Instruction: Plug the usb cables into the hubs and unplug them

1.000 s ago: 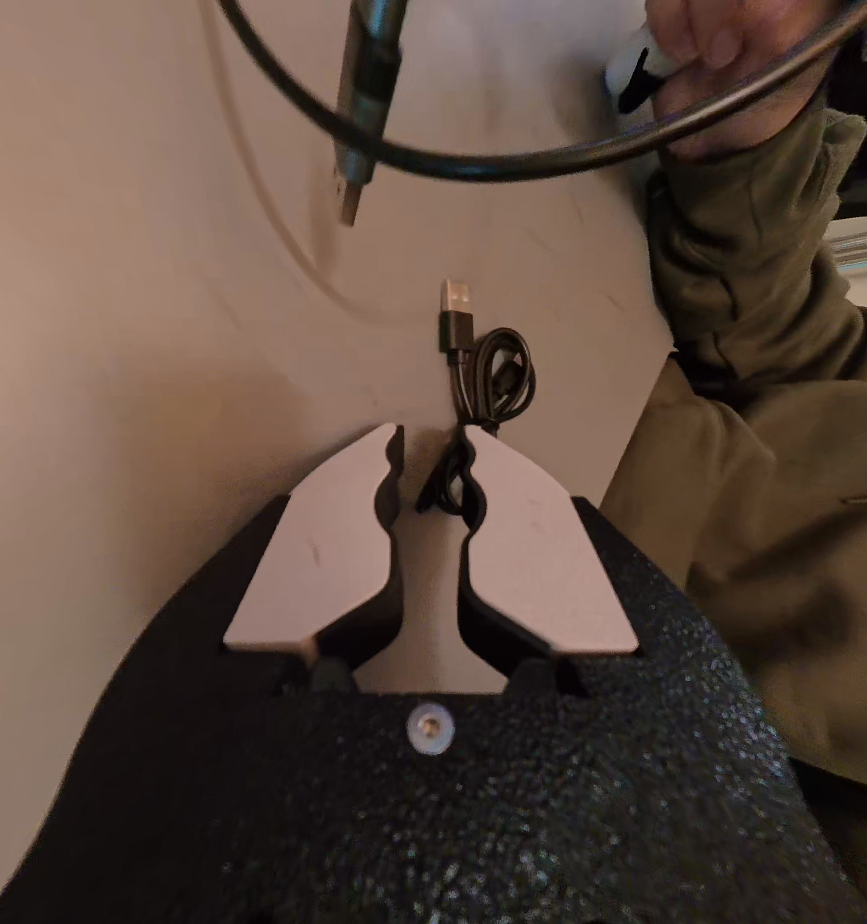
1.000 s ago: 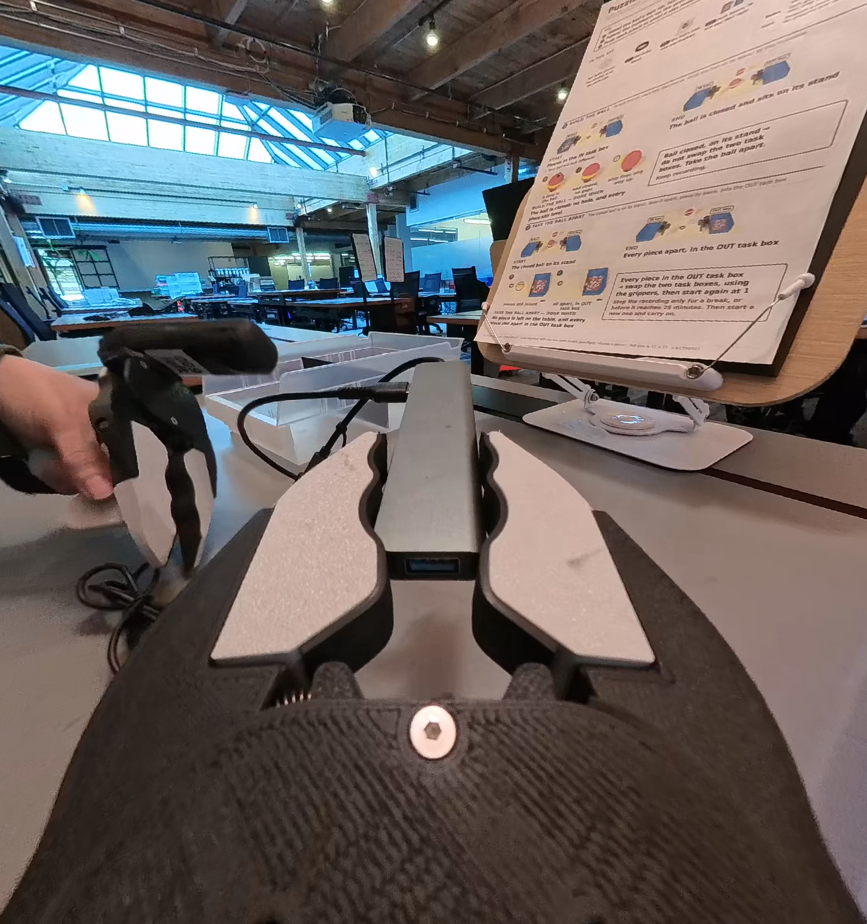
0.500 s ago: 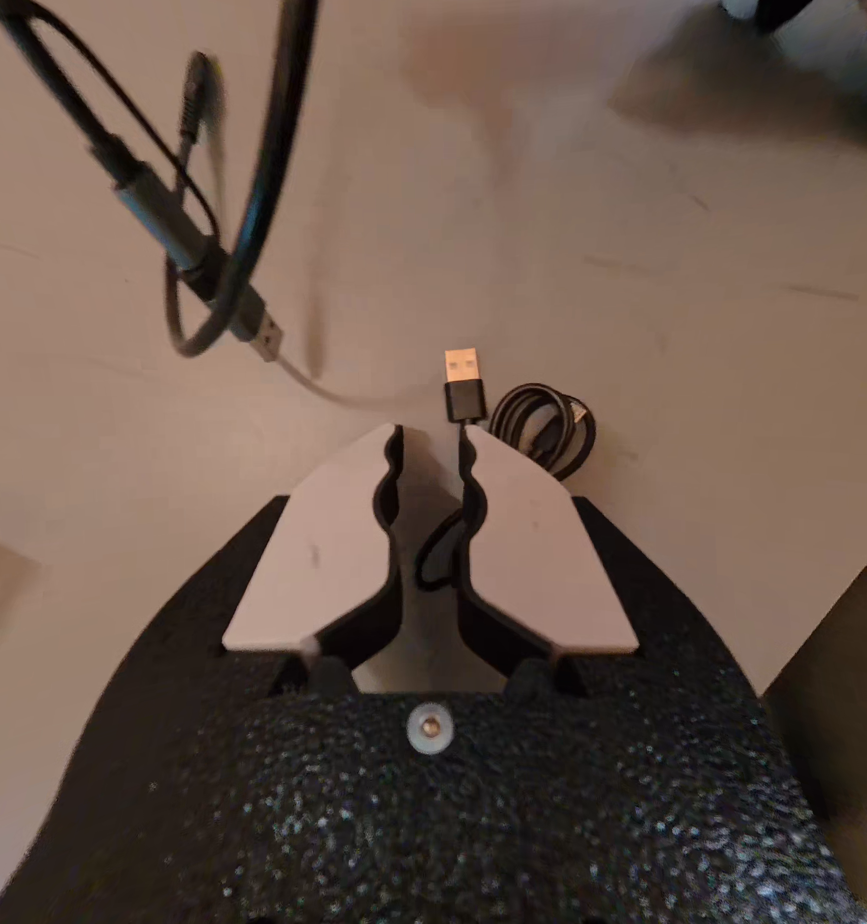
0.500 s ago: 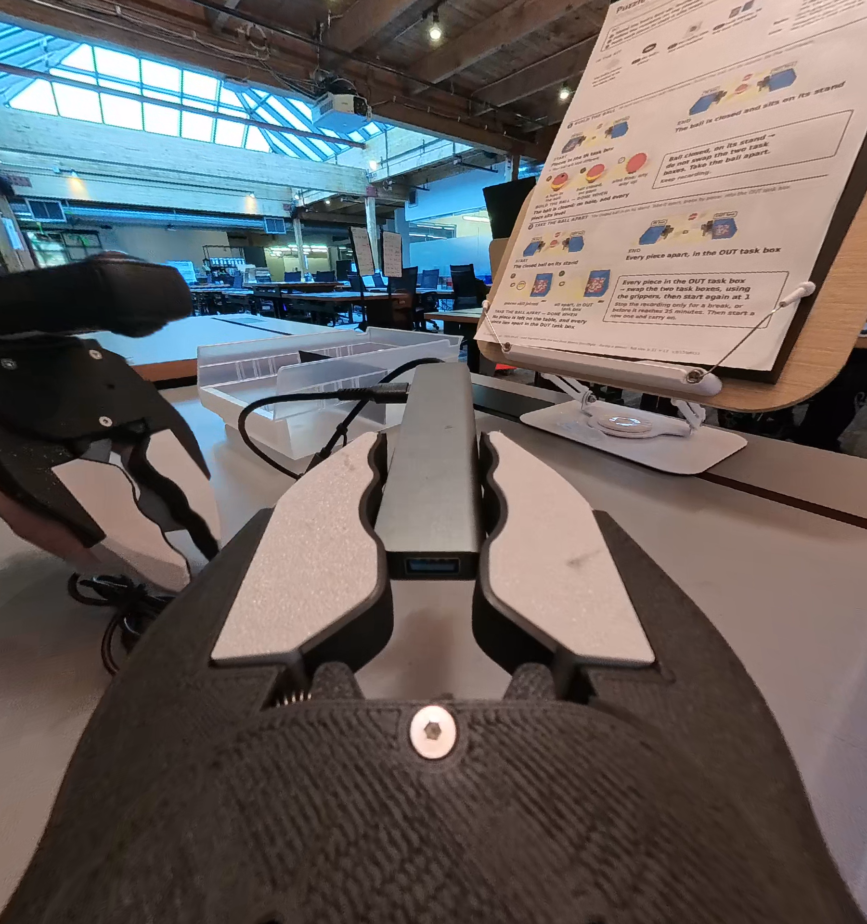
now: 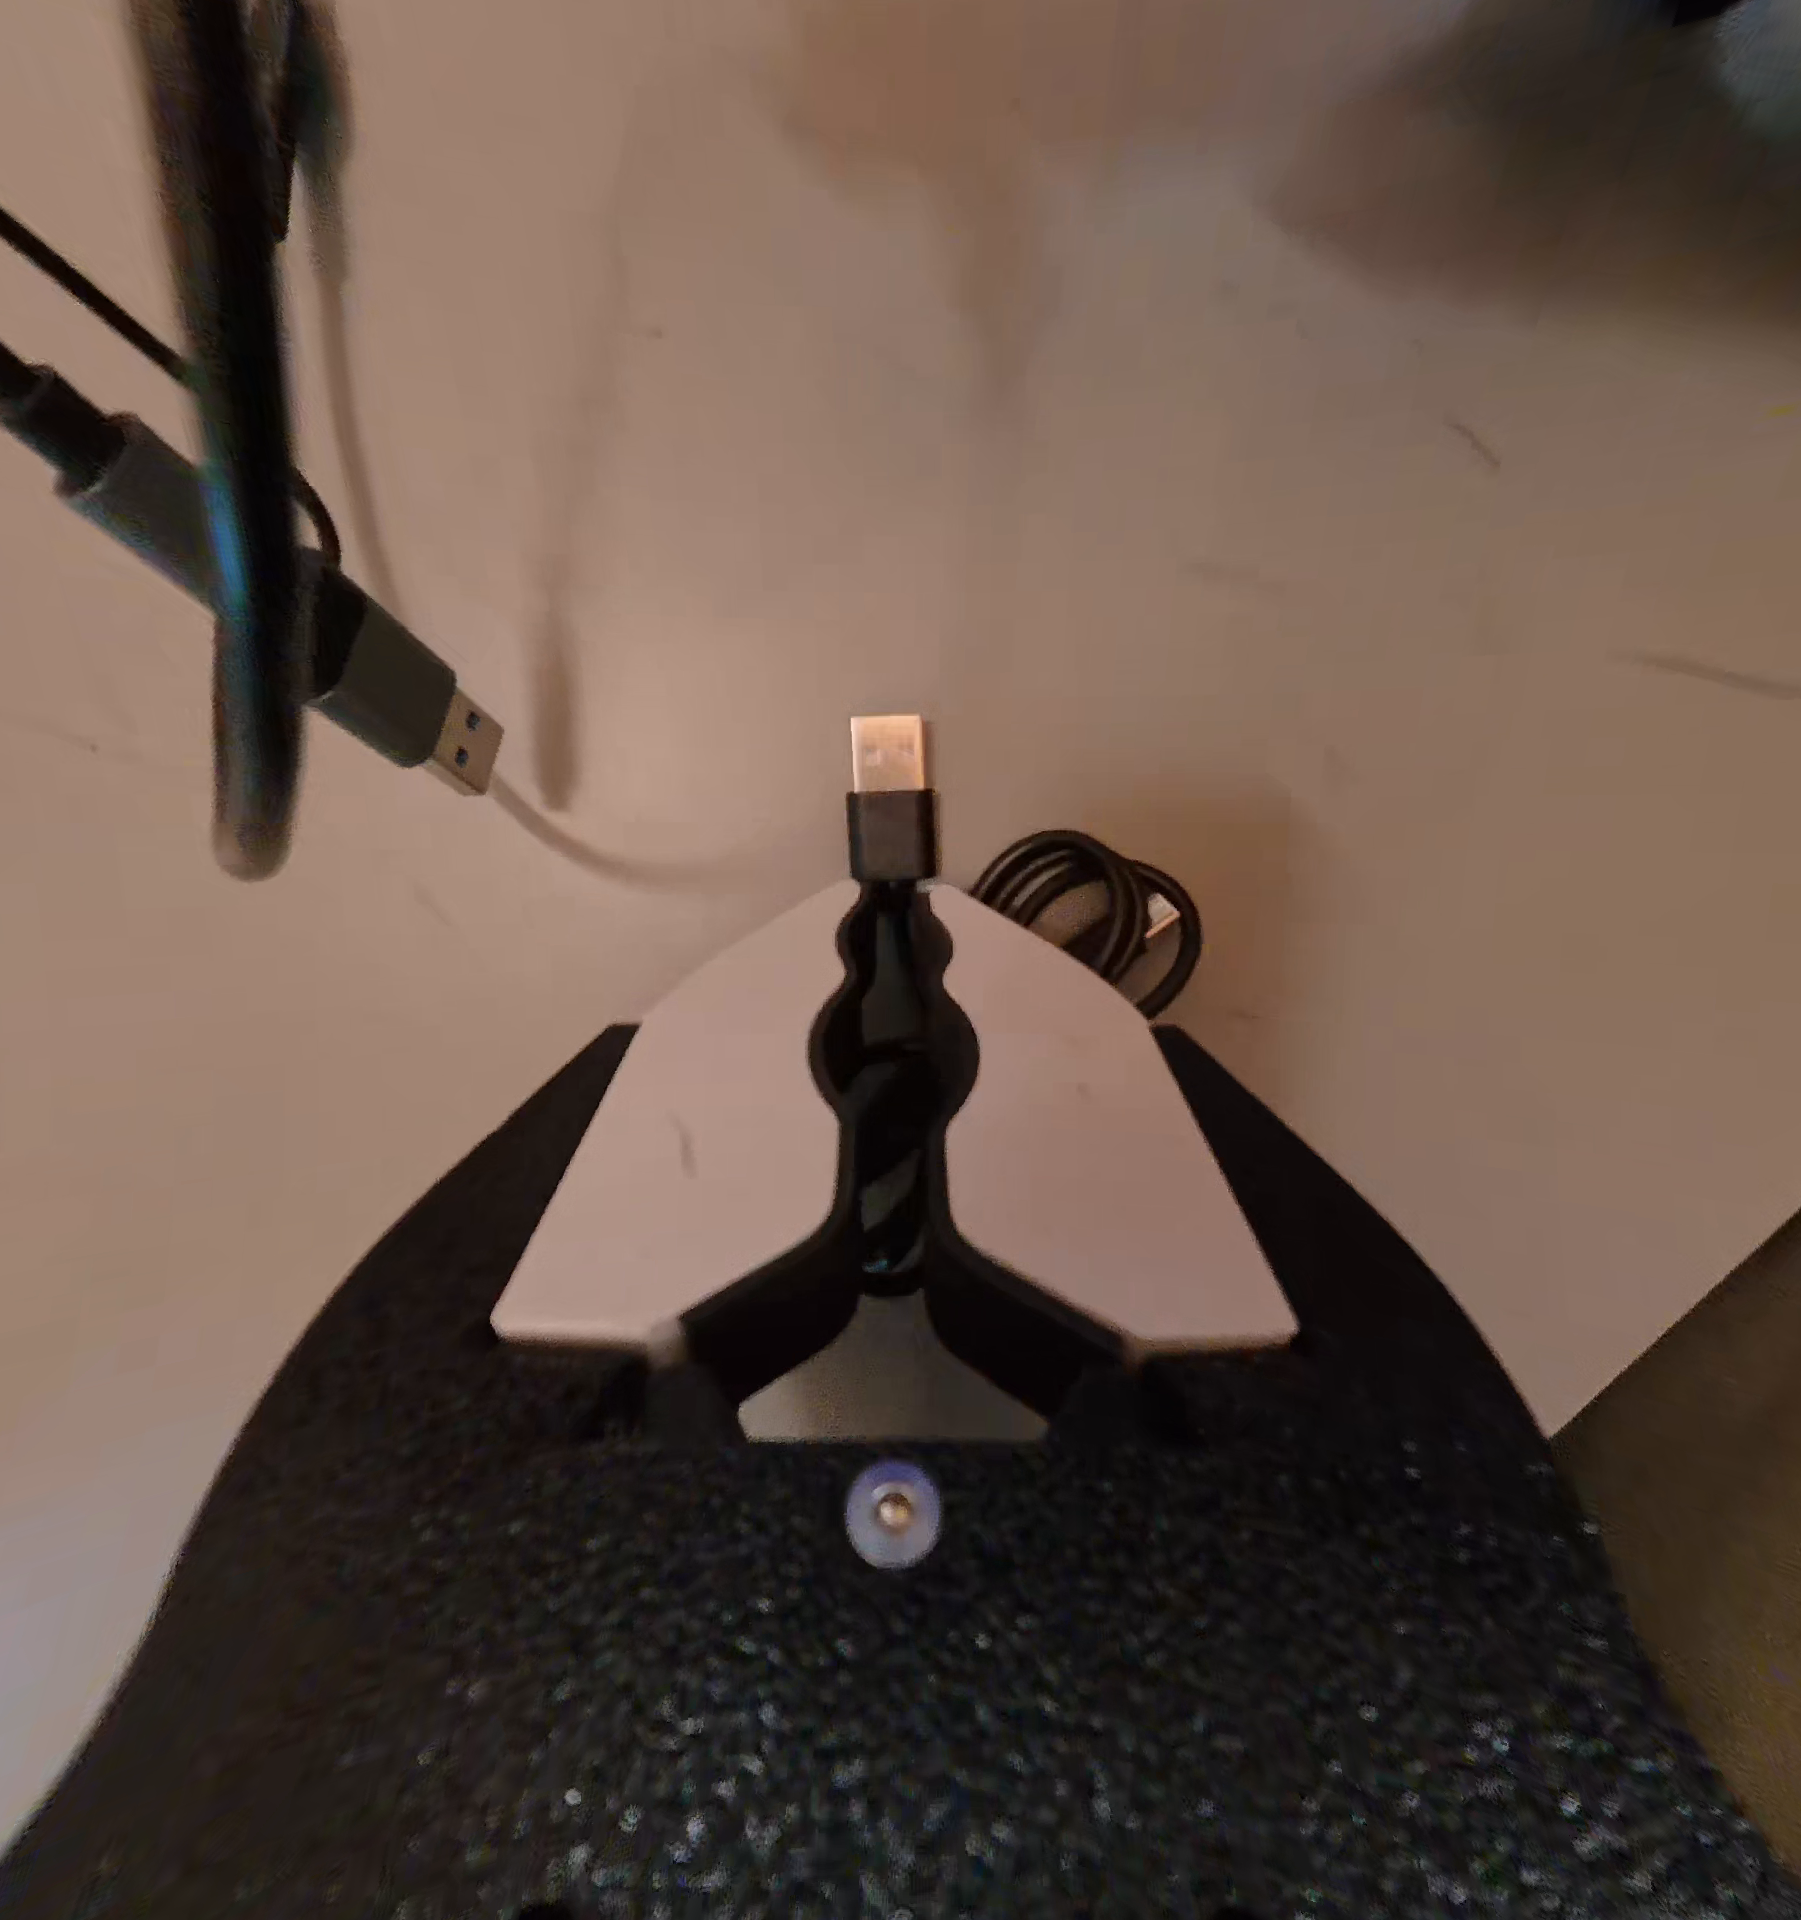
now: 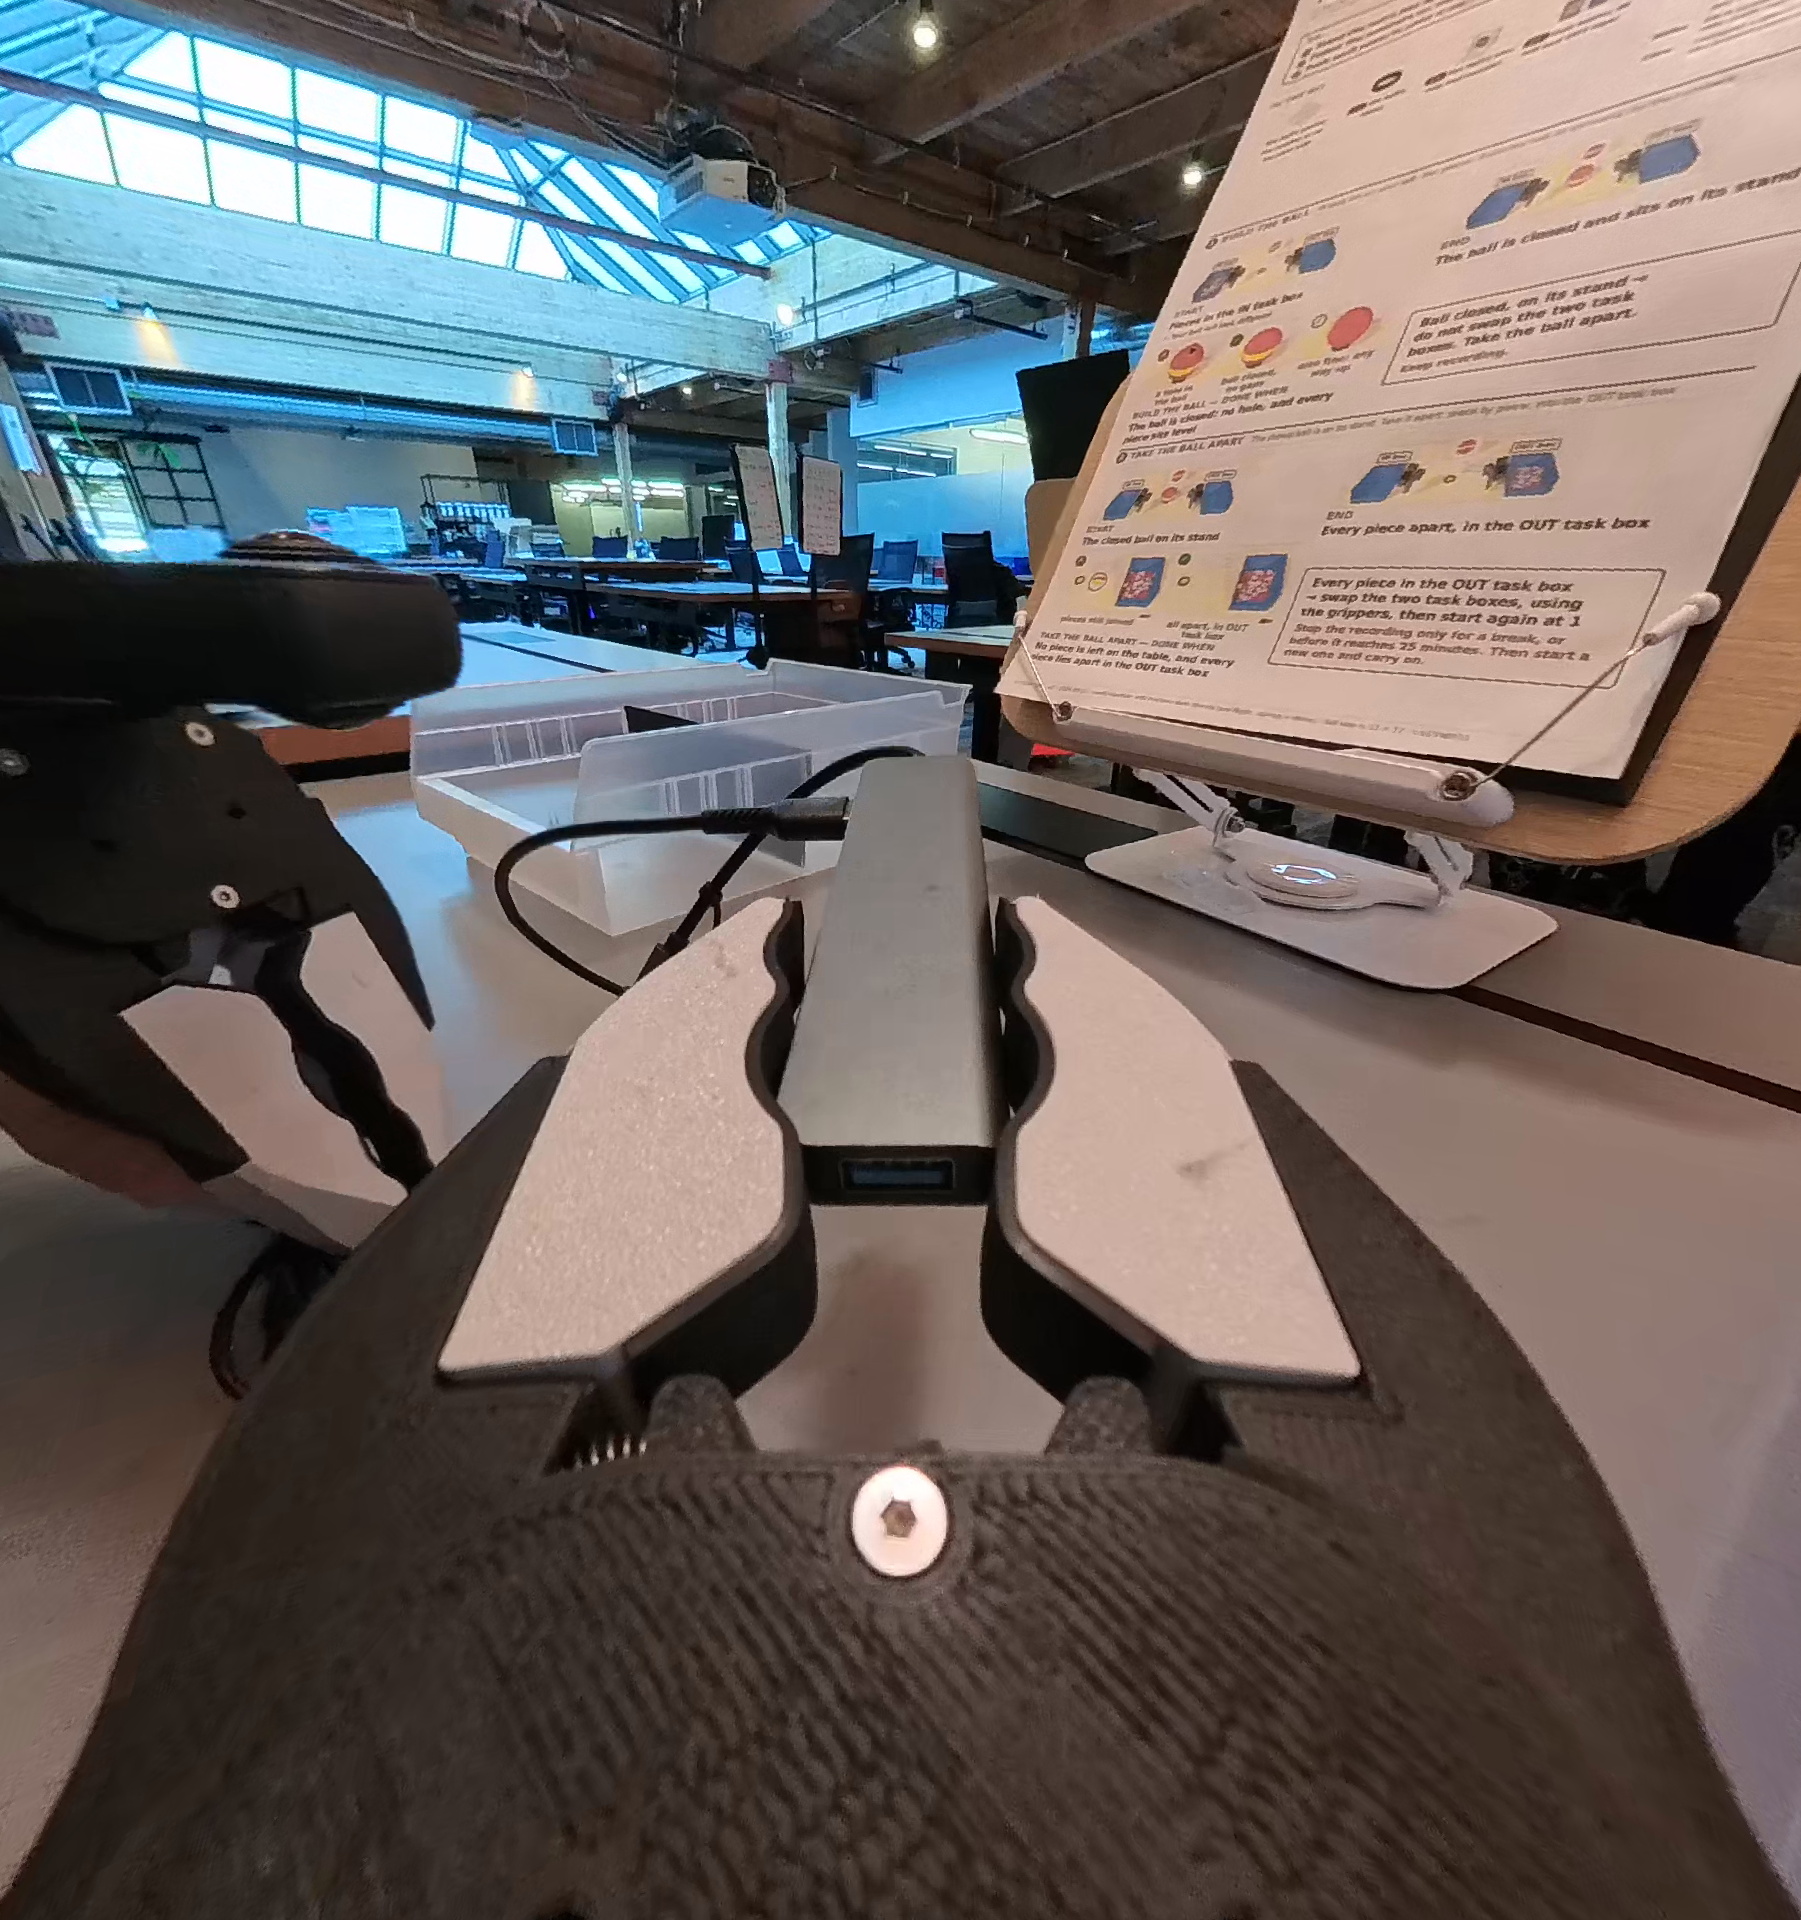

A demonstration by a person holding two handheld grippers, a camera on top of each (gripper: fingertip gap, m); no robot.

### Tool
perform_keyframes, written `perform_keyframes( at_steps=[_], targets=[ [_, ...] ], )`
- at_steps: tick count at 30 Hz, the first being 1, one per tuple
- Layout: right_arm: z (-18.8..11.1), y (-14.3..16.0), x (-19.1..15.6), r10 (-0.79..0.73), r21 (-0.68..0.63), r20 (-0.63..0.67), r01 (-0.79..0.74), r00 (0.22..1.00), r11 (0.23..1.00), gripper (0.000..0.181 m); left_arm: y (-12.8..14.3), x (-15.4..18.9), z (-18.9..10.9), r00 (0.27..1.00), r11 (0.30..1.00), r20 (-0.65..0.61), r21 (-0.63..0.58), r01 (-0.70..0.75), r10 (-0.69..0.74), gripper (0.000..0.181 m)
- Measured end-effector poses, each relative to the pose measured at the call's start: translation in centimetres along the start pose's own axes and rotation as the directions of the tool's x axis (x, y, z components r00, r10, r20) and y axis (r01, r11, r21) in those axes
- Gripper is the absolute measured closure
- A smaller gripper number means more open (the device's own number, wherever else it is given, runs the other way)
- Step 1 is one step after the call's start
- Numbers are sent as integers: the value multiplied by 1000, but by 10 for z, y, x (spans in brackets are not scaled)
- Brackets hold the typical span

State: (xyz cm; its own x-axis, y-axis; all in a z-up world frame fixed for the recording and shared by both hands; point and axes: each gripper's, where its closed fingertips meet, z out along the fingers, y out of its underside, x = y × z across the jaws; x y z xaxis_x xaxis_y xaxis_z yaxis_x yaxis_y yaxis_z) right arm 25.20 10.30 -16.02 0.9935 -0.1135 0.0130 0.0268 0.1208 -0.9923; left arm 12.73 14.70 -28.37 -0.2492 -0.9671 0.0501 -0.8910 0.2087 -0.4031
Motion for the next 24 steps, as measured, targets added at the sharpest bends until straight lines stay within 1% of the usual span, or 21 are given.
perform_keyframes(
  at_steps=[1, 6, 10, 11, 12, 13, 14, 15, 16, 17, 19, 20, 21, 24],
  targets=[
    [0, 0, 0, -2, 0, 0, 2, 1000, 1000, 146, -1, 0, 0, 1000, 1000, -12, 9, 5, -4, 175],
    [-1, -1, 1, 7, 5, -3, -7, 1000, 1000, 146, -2, 0, 1, 999, 996, 6, 69, -47, 47, 176],
    [-1, -2, 0, -5, 14, -9, 5, 1000, 1000, 146, -1, 0, 1, 999, 997, 0, 56, -45, 45, 175],
    [-2, -2, 1, -7, 19, -13, 8, 1000, 1000, 146, 0, 0, -1, 999, 999, 3, 37, -36, 36, 169],
    [-2, -3, 1, -9, 25, -17, 9, 1000, 1000, 146, 2, 5, -6, 999, 999, -22, 17, -38, 38, 167],
    [-3, -4, 1, -10, 29, -20, 11, 1000, 1000, 146, 0, 14, -14, 996, 998, -71, 28, -52, 54, 168],
    [-3, -4, 2, -12, 31, -26, 13, 1000, 999, 146, -9, 24, -24, 991, 995, -115, 77, -64, 73, 167],
    [-3, -4, 2, -16, 35, -33, 17, 999, 999, 146, -22, 30, -36, 988, 987, -128, 147, -66, 85, 166],
    [-3, -4, 1, -20, 37, -32, 21, 999, 999, 146, -37, 29, -48, 992, 972, -100, 228, -59, 83, 165],
    [-2, -4, 1, -25, 35, -30, 26, 999, 999, 146, -54, 21, -60, 998, 950, -29, 309, -52, 64, 164],
    [-1, -4, -1, -38, 37, -35, 39, 999, 999, 146, -82, -4, -78, 986, 898, 167, 429, -96, 26, 157],
    [-1, -4, -1, -35, 38, -40, 36, 999, 999, 146, -91, -14, -83, 970, 884, 244, 448, -131, 20, 160],
    [-1, -5, 0, -30, 42, -48, 32, 998, 999, 146, -97, -18, -83, 960, 878, 277, 454, -153, 24, 161],
    [-3, -5, 6, -17, 44, -81, 21, 997, 999, 146, -111, -22, -72, 957, 878, 288, 452, -155, 20, 158]
  ],
)
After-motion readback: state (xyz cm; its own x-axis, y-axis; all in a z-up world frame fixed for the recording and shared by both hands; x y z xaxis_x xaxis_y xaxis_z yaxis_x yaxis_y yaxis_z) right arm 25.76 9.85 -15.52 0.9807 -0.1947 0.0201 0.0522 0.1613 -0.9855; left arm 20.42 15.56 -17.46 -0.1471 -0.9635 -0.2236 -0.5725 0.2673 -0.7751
